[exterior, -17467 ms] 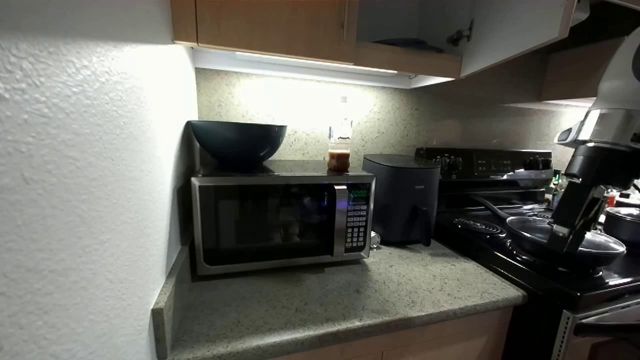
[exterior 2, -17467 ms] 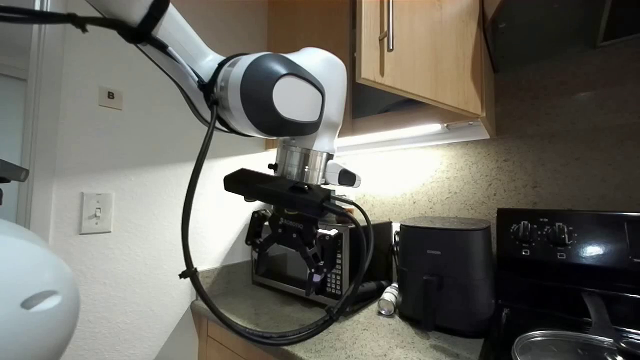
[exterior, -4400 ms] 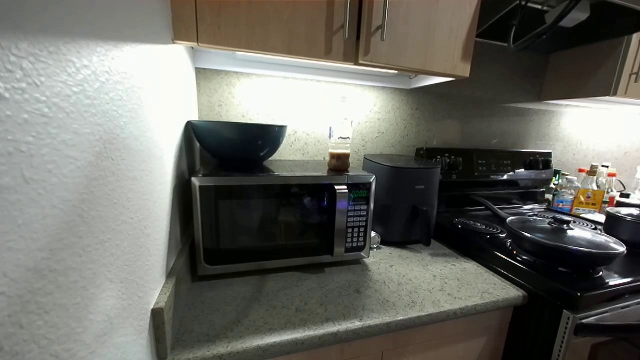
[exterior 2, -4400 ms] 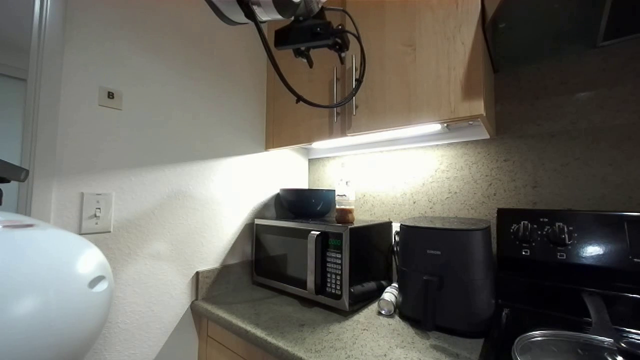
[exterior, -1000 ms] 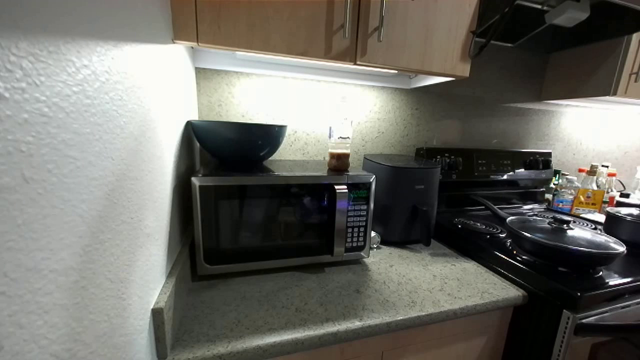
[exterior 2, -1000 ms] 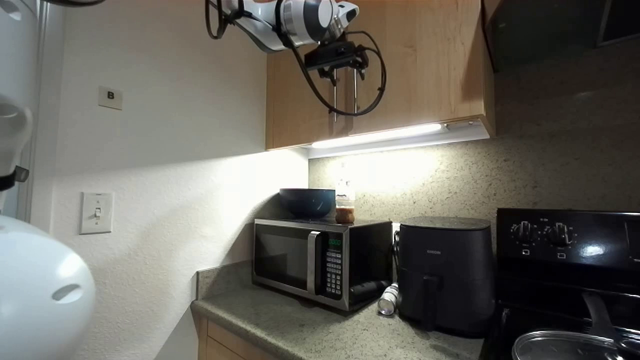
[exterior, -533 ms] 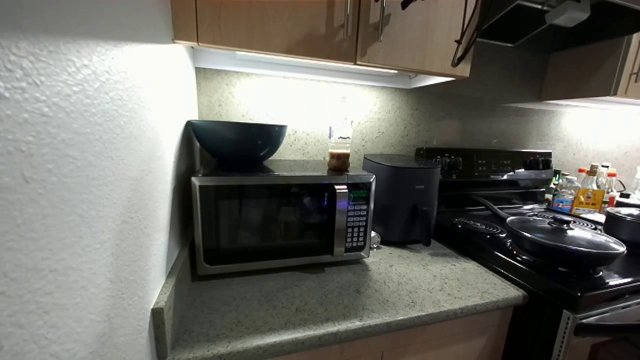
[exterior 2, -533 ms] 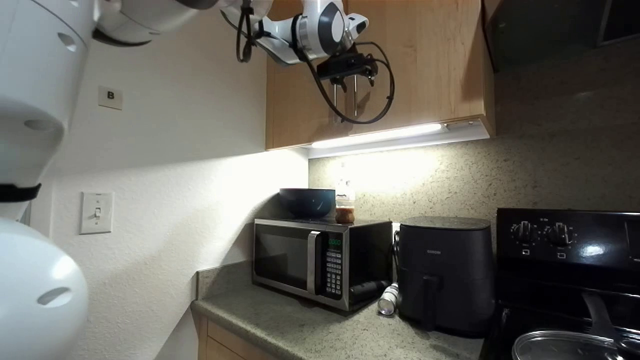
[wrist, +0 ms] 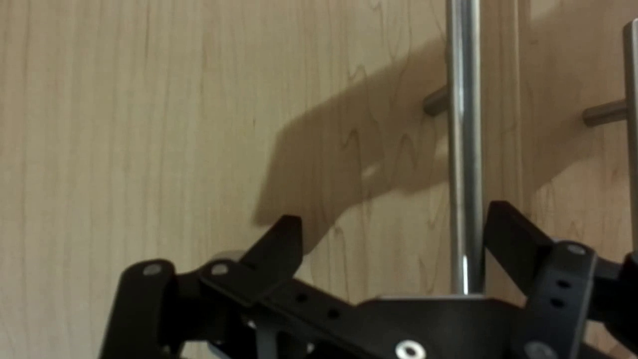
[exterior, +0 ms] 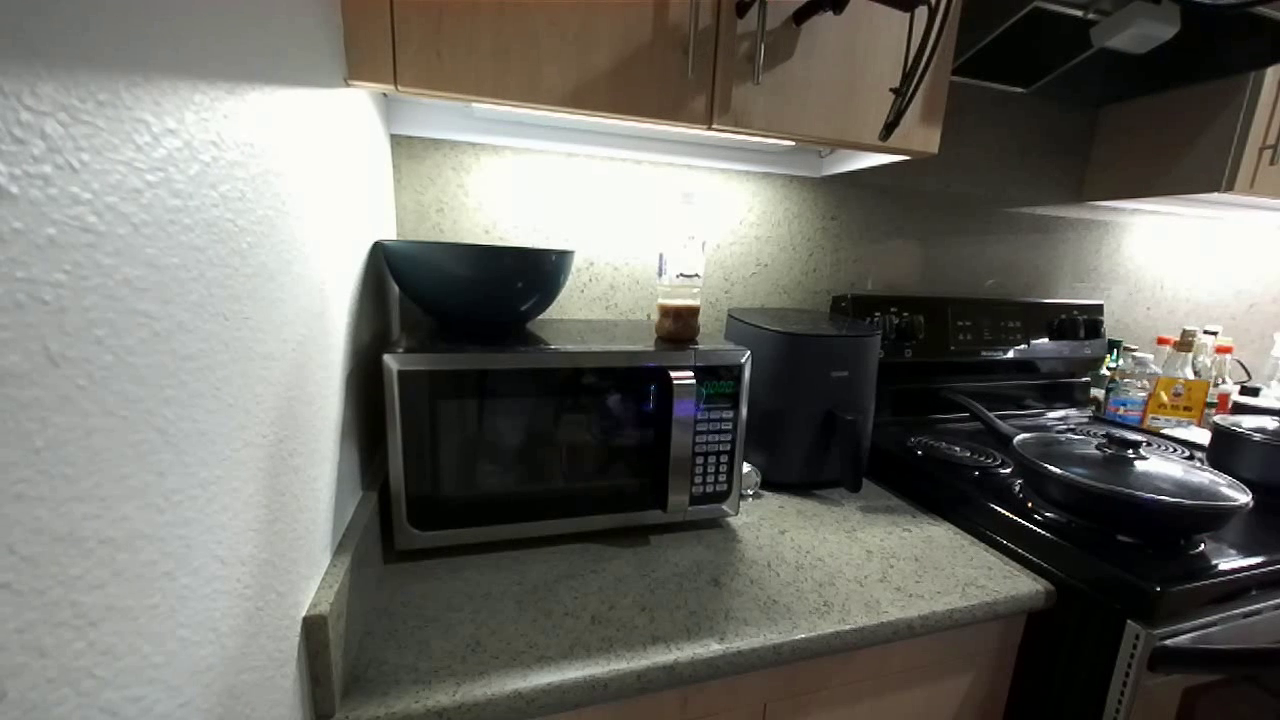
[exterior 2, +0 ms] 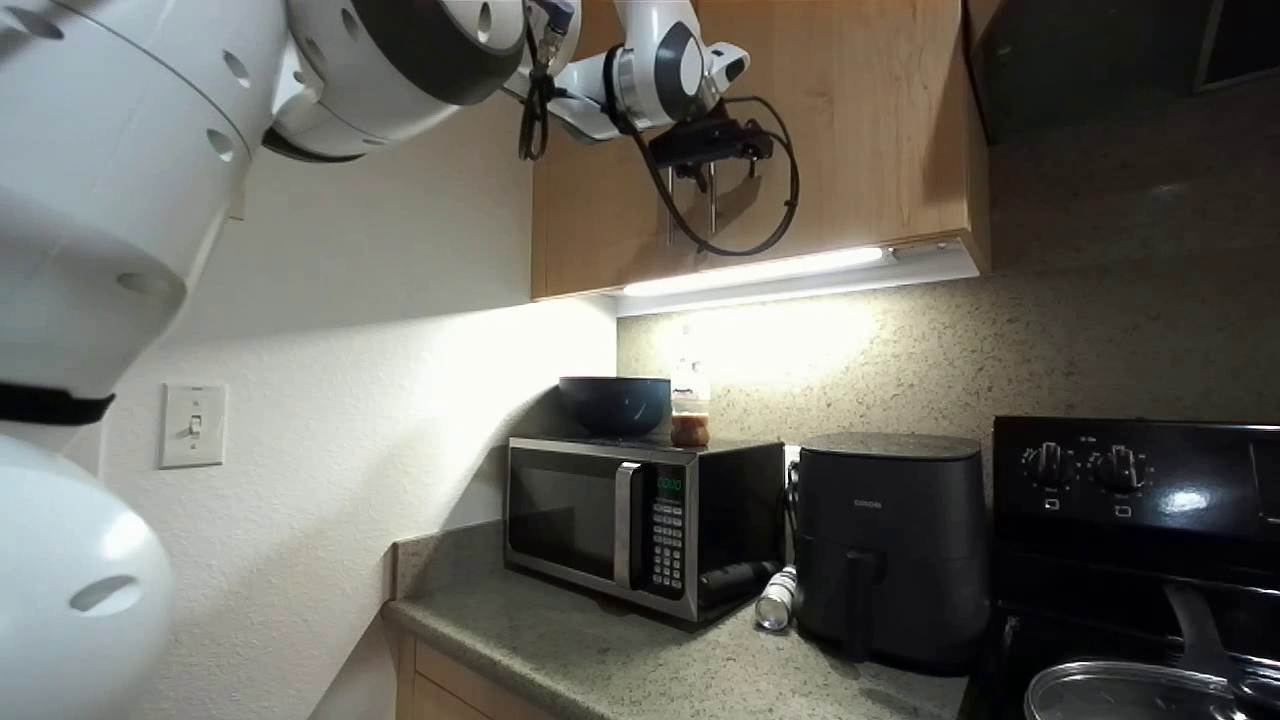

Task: Close the right upper cabinet door.

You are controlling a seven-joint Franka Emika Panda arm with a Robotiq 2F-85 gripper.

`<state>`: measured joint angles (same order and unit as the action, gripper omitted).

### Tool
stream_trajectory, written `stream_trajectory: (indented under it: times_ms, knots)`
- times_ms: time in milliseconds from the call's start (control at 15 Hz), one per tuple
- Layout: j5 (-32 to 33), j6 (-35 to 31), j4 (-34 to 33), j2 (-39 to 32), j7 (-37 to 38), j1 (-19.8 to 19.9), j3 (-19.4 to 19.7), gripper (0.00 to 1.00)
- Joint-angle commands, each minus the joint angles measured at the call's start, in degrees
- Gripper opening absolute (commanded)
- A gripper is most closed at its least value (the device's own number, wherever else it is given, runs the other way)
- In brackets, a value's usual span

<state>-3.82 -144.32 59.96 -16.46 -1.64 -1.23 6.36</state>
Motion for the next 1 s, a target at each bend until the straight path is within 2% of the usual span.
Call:
stream_trajectory:
  times_ms: [0,667,733,800,933]
  knots:
    - [0.87,2.98,-6.84,-4.05,2.08,0.00,0.91,1.00]
    - [0.67,8.28,-19.28,-11.78,2.53,0.31,2.02,1.00]
    - [0.57,8.83,-19.72,-11.80,2.53,0.29,2.06,1.00]
    - [0.00,9.10,-15.36,-8.85,0.60,0.00,1.32,1.00]
    - [0.00,9.83,-16.51,-9.46,0.60,0.00,1.46,1.00]
